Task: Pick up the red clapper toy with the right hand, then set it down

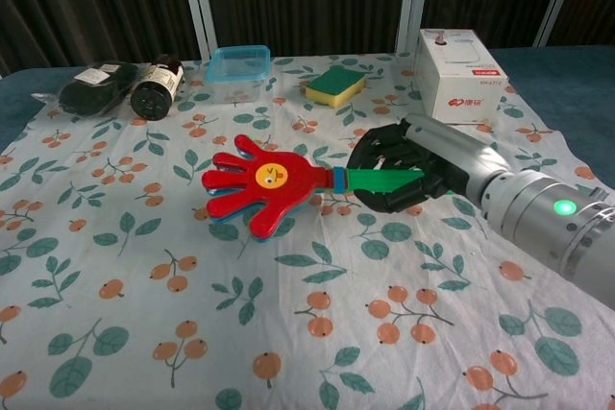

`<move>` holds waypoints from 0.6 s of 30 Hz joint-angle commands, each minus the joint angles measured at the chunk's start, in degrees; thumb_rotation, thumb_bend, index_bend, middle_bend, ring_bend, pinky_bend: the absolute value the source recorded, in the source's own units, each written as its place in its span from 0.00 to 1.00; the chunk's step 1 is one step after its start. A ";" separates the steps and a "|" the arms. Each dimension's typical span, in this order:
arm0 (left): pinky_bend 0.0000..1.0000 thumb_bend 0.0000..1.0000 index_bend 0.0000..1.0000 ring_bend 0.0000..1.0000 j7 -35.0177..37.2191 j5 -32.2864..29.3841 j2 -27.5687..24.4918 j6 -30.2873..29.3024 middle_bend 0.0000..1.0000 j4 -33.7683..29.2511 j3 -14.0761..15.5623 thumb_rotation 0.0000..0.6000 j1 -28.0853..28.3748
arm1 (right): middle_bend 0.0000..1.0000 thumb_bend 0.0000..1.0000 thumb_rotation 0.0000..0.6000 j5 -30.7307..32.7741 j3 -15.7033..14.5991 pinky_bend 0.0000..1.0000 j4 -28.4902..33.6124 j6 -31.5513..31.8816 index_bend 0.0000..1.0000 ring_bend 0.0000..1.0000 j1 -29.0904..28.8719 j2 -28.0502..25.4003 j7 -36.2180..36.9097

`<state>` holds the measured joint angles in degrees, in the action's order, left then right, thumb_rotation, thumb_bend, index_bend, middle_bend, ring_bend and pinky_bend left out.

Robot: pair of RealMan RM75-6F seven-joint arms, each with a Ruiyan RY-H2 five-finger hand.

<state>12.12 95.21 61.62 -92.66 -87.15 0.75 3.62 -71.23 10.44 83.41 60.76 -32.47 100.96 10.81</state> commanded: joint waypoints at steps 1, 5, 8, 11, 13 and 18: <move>0.08 0.43 0.00 0.00 -0.04 0.02 0.01 -0.02 0.00 0.00 0.00 1.00 -0.01 | 0.61 0.55 1.00 -3.40 0.93 0.57 4.42 -0.29 0.90 0.57 2.85 -2.18 18.42; 0.08 0.43 0.00 0.00 -0.25 -0.04 0.09 -0.06 0.00 0.01 -0.01 1.00 -0.09 | 0.61 0.55 1.00 -11.38 -1.72 0.58 6.05 -1.13 0.90 0.58 4.32 -6.05 39.34; 0.08 0.43 0.00 0.00 -0.48 -0.07 0.13 -0.16 0.00 0.01 -0.03 1.00 -0.17 | 0.61 0.55 1.00 -17.71 -3.03 0.59 2.81 4.62 0.89 0.59 5.63 -4.75 53.94; 0.08 0.43 0.00 0.00 -0.65 -0.22 0.17 -0.07 0.00 -0.03 -0.09 1.00 -0.18 | 0.61 0.55 1.00 -21.02 -3.45 0.61 -0.39 10.42 0.88 0.61 6.58 -2.92 64.39; 0.08 0.43 0.00 0.00 -0.68 -0.40 0.15 0.08 0.00 -0.02 -0.15 1.00 -0.14 | 0.61 0.56 1.00 -22.09 -3.64 0.61 -2.45 11.53 0.88 0.61 6.18 -2.36 64.69; 0.08 0.43 0.00 0.00 -0.62 -0.52 0.11 0.35 0.00 -0.03 -0.20 1.00 -0.04 | 0.62 0.57 1.00 -22.68 -2.67 0.62 -9.94 12.45 0.88 0.62 4.72 1.94 44.46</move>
<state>11.51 94.69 61.73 -92.31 -87.18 0.55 3.57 -89.19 8.14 82.13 68.85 -27.73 98.94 75.70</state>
